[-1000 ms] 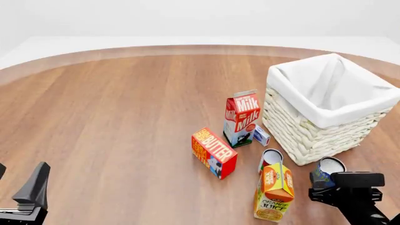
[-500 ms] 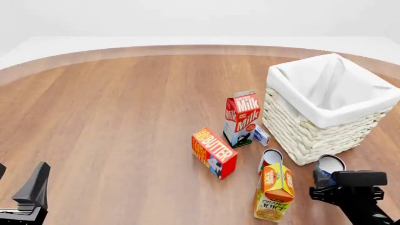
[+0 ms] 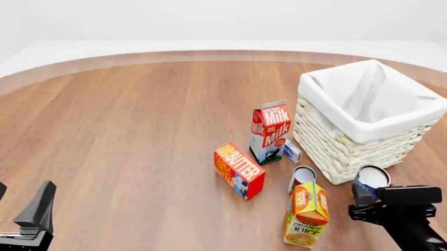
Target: Pick up the alphabet soup, and put it in the basket.
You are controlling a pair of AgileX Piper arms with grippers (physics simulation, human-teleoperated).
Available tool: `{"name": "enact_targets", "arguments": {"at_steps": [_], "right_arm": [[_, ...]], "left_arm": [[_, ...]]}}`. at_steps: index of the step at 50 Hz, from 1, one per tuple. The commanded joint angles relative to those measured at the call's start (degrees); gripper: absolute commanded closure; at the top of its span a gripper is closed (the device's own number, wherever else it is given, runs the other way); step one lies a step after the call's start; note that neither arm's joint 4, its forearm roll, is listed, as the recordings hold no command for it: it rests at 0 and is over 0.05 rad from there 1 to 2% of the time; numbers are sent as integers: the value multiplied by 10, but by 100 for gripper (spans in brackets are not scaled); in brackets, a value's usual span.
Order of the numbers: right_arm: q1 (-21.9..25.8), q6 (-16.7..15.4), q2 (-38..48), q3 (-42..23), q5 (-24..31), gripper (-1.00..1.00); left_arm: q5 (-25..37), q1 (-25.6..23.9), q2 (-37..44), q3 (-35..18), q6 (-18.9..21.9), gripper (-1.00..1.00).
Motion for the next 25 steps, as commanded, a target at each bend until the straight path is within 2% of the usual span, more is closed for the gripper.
{"name": "enact_targets", "arguments": {"at_steps": [1,8,18,25], "right_arm": [[12,7,-77,0,60,100],[20,1,-148,0,120,100],[36,-17,-298,0,247,100],[46,-20,-365,0,302,100]], "left_arm": [[0,0,0,0,0,-100],[0,0,0,0,0,-100],[0,0,0,0,0,-100],[0,0,0,0,0,-100]]}}
